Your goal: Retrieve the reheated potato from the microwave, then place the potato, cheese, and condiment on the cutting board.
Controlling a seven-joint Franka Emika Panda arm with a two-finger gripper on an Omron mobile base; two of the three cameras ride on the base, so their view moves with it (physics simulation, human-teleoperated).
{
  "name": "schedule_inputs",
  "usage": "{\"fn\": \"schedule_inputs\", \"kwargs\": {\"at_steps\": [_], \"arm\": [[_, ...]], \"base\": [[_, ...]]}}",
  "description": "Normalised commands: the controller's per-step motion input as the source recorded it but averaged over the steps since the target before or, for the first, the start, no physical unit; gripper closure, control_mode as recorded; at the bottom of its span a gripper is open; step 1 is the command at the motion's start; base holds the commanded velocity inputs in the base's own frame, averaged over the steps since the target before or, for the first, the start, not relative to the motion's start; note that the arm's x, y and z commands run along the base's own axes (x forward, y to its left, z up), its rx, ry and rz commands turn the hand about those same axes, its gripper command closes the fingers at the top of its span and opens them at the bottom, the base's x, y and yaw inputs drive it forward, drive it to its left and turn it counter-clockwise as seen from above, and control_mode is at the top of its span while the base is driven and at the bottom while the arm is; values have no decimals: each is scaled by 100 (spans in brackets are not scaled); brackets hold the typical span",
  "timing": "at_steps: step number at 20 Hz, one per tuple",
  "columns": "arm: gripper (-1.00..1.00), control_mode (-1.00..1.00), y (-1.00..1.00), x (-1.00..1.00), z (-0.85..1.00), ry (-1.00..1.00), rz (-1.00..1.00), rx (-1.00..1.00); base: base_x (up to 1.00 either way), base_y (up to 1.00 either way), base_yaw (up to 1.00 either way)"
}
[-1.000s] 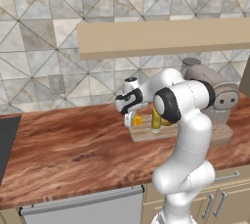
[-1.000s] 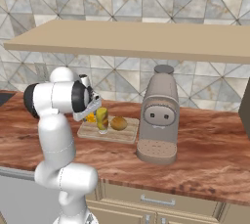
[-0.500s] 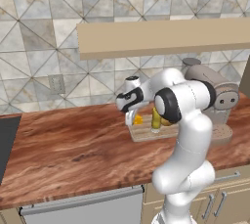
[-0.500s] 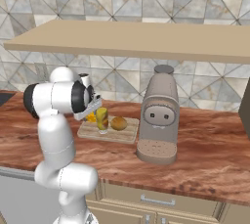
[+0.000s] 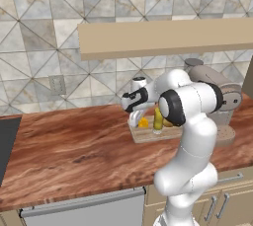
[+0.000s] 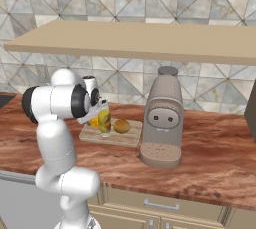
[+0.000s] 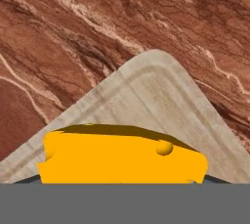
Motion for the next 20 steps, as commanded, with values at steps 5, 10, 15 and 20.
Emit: {"fn": "schedule_inputs", "kwargs": {"at_steps": [5,10,15,20], "arm": [[100,-100,9,-1,-12,8,-16,0],[100,-100,-2,4,-11,7,-10,0],[100,-100,-18,3,-8,5,-1,0],[100,-100,-25,-13,-8,0,0,-3]], "base": [[0,0,0],[0,0,0],[0,0,0],[0,0,0]]}}
